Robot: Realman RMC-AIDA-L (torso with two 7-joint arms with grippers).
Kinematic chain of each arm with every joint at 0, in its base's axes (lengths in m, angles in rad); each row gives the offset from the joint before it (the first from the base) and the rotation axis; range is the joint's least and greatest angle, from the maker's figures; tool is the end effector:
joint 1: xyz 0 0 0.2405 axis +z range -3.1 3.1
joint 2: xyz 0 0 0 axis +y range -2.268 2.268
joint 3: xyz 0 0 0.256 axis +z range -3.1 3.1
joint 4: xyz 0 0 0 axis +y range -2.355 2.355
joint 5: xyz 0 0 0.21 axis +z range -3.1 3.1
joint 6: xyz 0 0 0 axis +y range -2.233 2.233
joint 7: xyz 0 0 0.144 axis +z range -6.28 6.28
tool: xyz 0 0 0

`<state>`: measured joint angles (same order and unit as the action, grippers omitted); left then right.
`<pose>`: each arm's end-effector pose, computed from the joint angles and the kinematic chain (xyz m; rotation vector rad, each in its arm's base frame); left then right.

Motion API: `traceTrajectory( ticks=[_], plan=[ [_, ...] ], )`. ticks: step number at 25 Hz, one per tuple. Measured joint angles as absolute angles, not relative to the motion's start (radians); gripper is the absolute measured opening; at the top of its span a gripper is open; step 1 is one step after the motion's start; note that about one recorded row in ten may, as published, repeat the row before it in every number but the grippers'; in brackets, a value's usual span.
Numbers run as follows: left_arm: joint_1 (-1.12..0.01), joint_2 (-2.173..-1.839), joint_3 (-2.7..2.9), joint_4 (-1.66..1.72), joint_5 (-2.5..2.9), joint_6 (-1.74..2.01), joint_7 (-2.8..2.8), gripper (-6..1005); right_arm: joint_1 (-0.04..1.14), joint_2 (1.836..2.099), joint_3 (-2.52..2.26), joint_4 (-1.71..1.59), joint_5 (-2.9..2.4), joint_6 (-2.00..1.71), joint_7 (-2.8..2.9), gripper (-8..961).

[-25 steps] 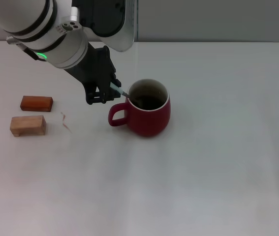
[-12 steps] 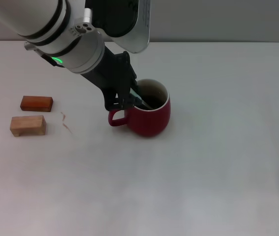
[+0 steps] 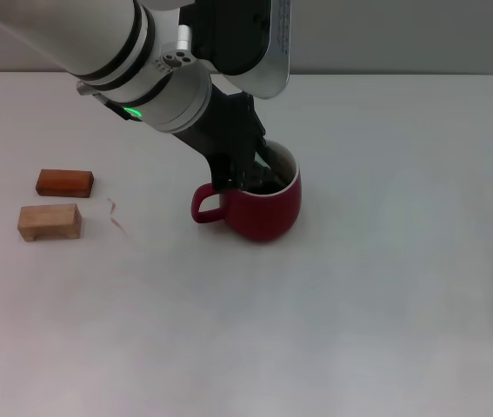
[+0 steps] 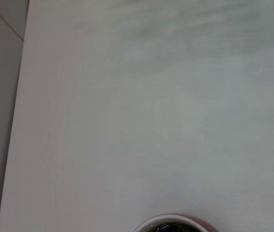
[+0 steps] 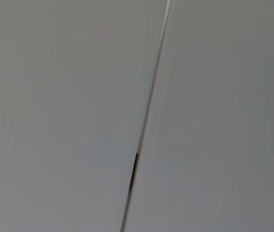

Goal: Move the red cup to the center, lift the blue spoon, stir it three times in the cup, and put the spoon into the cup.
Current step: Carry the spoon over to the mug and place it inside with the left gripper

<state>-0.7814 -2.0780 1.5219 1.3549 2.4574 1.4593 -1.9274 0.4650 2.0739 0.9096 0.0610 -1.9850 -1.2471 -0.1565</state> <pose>-0.0866 0.3693 -0.0305 -2.8707 0.3546 0.4653 0.3623 0.3298 0.0441 -1.2814 0.3839 0.4254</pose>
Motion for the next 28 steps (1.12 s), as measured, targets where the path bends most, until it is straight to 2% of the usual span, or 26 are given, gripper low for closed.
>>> traceTrajectory(
  ticks=[28],
  plan=[
    [-0.752, -2.069, 1.495, 1.419, 2.511, 1.55, -1.961, 172, 0.474, 2.071, 0.91, 0.061, -1.985, -1.241, -0.157, 730]
  ],
)
